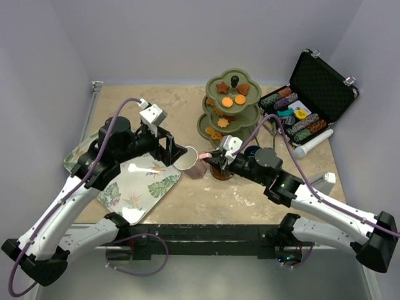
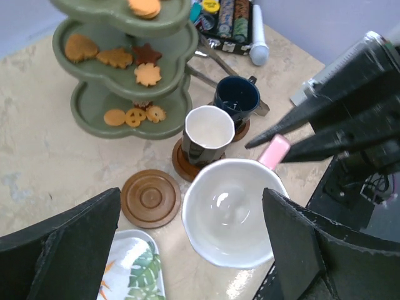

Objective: Serve the afternoon tea
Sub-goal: Place the cup on the coaster.

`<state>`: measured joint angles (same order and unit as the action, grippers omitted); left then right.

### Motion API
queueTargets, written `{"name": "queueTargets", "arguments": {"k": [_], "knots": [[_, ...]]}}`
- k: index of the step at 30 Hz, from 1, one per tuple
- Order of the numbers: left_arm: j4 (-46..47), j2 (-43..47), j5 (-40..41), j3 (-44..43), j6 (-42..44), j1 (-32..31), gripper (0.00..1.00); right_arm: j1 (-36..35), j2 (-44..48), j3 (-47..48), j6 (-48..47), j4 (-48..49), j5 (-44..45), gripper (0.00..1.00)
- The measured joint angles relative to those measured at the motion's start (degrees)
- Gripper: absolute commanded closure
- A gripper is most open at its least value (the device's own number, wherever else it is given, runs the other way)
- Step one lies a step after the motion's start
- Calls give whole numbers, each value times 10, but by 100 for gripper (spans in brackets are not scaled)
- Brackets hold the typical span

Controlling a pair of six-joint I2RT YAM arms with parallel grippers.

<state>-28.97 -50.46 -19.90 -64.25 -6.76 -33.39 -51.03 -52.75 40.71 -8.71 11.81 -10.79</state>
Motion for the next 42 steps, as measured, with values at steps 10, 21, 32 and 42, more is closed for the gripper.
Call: {"name": "queueTargets", "arguments": {"k": [10,21,32,42], "knots": [[-34,-59,46,-18,-65,4,9,-14,10,-37,-10,33,59,100],[-36,-104,3,6,-78,4,47,-14,19,-45,-21,54,68,100],[-27,-136,-12,15,-87,8,100,-26,8,-51,-33,65,61,52],[-71,-144,57,15,-35,58,100,-19,11,-51,44,111,201,2]]}}
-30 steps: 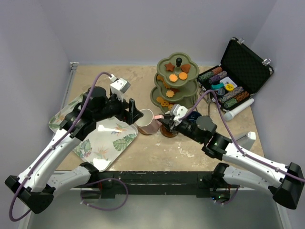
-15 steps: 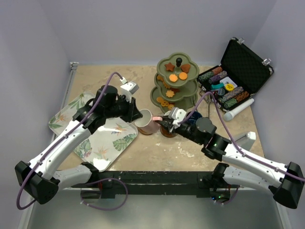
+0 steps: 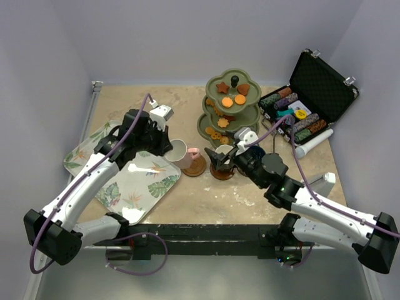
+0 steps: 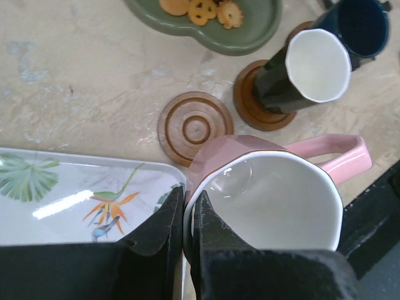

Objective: Serve the afternoon tea
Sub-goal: Place the cup on the coaster.

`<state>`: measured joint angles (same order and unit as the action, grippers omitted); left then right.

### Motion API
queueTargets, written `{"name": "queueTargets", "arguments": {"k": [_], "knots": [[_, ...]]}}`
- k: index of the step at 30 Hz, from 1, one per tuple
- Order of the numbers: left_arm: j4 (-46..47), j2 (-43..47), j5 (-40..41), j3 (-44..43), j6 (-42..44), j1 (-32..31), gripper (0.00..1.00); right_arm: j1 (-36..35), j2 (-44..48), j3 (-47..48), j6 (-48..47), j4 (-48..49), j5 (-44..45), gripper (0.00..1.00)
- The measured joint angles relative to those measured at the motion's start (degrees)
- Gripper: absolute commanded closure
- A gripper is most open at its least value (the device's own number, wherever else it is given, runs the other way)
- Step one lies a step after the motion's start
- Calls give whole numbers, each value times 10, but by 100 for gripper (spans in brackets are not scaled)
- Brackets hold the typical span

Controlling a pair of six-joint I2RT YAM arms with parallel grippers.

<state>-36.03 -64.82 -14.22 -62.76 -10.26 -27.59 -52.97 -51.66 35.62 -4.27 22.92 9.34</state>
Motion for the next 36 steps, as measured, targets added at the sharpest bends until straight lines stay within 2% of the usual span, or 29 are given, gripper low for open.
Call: {"name": "queueTargets", "arguments": {"k": [9,16,36], "knots": [[16,-85,42,6,18,8,100,67,30,-1,61,26,91,2],[41,-146,60,8,22,3,100,68,43,-16,74,35,92,2],[98,-219,68,8,18,-22,100,68,44,-31,77,50,92,2]]}}
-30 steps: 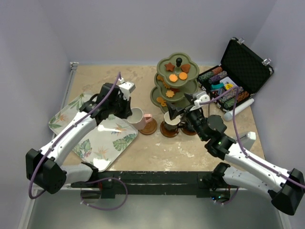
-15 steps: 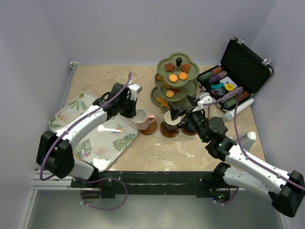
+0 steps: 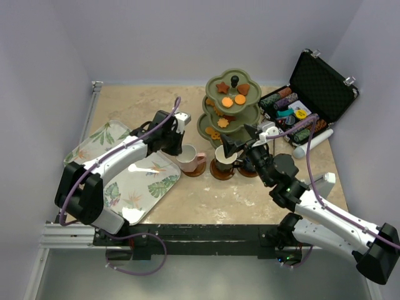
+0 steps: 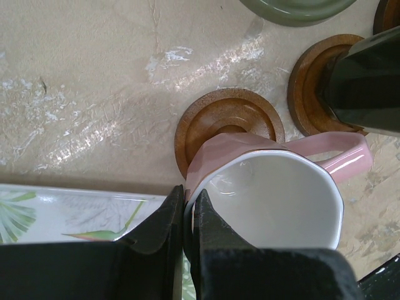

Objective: Serve the afternoon tea
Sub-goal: Place the cup on the coaster.

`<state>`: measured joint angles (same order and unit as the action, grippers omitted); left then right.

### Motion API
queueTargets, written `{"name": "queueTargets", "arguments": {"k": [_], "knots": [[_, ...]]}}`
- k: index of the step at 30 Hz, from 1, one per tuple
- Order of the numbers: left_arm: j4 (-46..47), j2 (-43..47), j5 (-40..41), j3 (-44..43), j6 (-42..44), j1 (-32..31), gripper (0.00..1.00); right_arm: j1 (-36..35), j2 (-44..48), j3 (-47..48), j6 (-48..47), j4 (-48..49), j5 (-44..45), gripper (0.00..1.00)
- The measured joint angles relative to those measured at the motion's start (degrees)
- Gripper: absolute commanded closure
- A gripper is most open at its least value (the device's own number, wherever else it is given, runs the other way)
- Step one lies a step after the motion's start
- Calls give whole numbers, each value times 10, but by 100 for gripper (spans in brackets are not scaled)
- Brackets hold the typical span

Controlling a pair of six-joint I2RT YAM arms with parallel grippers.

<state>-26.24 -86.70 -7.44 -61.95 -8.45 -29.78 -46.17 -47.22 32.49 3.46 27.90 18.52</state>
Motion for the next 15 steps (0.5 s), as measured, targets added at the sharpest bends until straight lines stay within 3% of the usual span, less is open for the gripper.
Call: {"name": "queueTargets", "arguments": {"k": [15], "knots": [[33,-19,-1,-1,-5,-11,100,0,0,-2,0,1,-2,2]]}}
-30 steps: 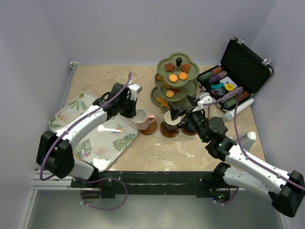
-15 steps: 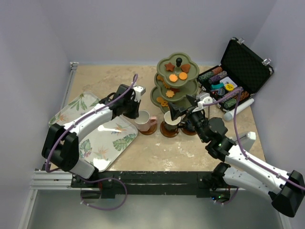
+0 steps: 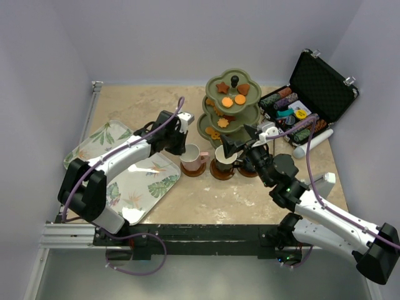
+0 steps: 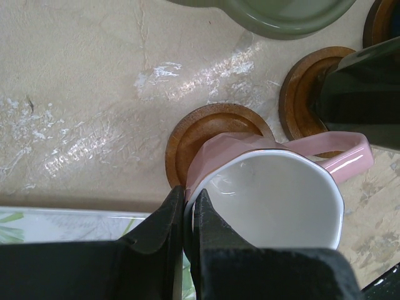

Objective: Serve the afternoon tea
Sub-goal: Place the cup on the coaster.

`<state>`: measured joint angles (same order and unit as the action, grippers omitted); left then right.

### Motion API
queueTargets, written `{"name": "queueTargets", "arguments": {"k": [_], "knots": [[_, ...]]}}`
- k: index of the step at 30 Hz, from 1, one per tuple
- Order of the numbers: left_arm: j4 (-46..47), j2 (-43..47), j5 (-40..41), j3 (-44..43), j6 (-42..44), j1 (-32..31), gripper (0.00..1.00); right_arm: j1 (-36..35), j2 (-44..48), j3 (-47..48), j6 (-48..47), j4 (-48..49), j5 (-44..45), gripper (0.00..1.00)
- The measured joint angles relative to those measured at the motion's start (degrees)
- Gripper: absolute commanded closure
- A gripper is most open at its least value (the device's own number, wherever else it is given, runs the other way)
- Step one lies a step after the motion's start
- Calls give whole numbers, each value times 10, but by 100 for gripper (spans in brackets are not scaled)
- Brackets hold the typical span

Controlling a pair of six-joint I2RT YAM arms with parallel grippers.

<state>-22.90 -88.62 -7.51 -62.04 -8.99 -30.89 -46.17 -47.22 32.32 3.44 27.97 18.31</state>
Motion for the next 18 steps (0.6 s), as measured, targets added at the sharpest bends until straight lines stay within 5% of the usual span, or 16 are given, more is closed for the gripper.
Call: {"name": "queueTargets", "arguments": {"k": [9,18], "knots": [[8,-16,1,-11,-2,-8,100,0,0,-4,0,2,0,2],[-2,-21,17,-22,-3,-14,72,0,0,-6,0,2,-4,2]]}}
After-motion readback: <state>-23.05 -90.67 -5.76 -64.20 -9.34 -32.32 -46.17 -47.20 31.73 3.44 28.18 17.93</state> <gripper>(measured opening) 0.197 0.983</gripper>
